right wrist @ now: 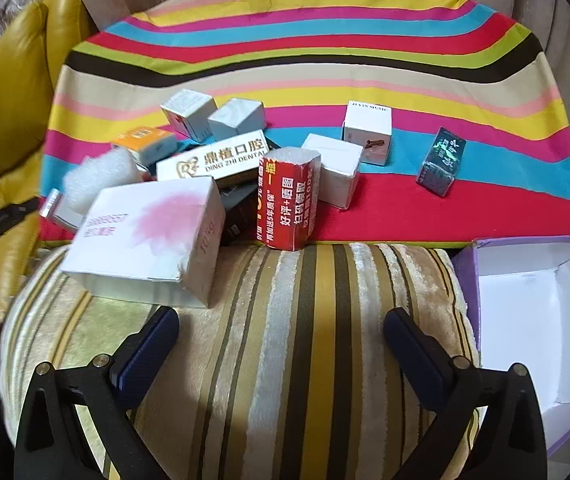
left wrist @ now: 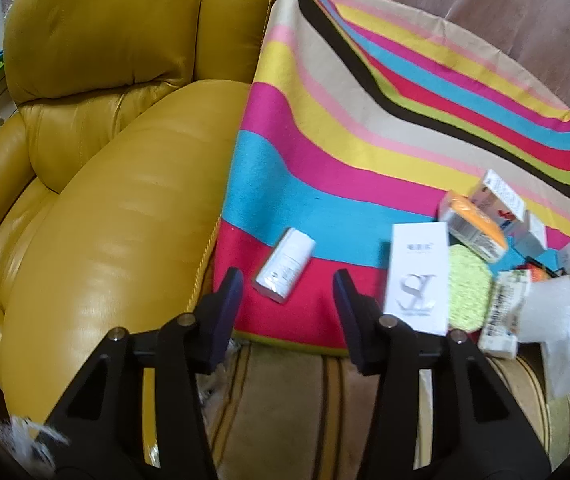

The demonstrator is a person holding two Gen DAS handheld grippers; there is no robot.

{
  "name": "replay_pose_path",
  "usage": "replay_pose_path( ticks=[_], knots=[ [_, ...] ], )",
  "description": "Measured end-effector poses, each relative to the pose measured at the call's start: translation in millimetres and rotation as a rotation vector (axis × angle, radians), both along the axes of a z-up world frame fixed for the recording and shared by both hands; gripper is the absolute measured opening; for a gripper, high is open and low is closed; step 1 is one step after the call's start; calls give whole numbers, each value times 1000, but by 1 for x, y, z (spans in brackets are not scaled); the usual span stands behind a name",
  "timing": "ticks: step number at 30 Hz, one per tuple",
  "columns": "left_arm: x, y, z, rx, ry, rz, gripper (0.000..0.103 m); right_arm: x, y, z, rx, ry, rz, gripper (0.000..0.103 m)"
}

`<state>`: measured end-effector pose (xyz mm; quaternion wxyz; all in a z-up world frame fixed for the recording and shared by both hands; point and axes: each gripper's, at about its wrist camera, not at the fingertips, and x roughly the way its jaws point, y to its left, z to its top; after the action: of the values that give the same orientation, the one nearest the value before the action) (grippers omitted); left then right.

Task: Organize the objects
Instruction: 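Grasp the small white bottle with the left gripper and lift it, then grasp the teal packet with the right gripper while the left gripper holds the white bottle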

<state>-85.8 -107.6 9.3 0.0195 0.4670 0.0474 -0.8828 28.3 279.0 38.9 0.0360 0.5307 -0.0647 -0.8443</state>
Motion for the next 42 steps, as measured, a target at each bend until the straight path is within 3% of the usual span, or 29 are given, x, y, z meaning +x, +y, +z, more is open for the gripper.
replay_pose_path(
  ticks=[8, 16, 20, 26, 31, 39, 42],
  knots=[
    [-17, 6, -13, -52, -48, -47, 44, 9, 34, 17, -106, 79, -104, 103],
    [-27, 12, -25, -75, -96, -77, 30, 6, 78, 23, -71, 147, -223, 103],
    [-30, 13, -28, -81, -99, -86, 30, -5, 97, 23, -29, 160, -272, 103],
    [-24, 14, -18, -103, -53, -70, 30, -33, 117, 15, 55, 153, -332, 100],
    [-15, 17, -1, -73, 3, -62, 30, -62, 121, 2, 113, 107, -348, 86],
    [1, 36, 22, -11, 71, -103, 30, -89, 120, -12, 172, 77, -350, 84],
    [5, 45, 29, 18, 90, -111, 30, -98, 124, -20, 180, 47, -356, 74]
  ],
)
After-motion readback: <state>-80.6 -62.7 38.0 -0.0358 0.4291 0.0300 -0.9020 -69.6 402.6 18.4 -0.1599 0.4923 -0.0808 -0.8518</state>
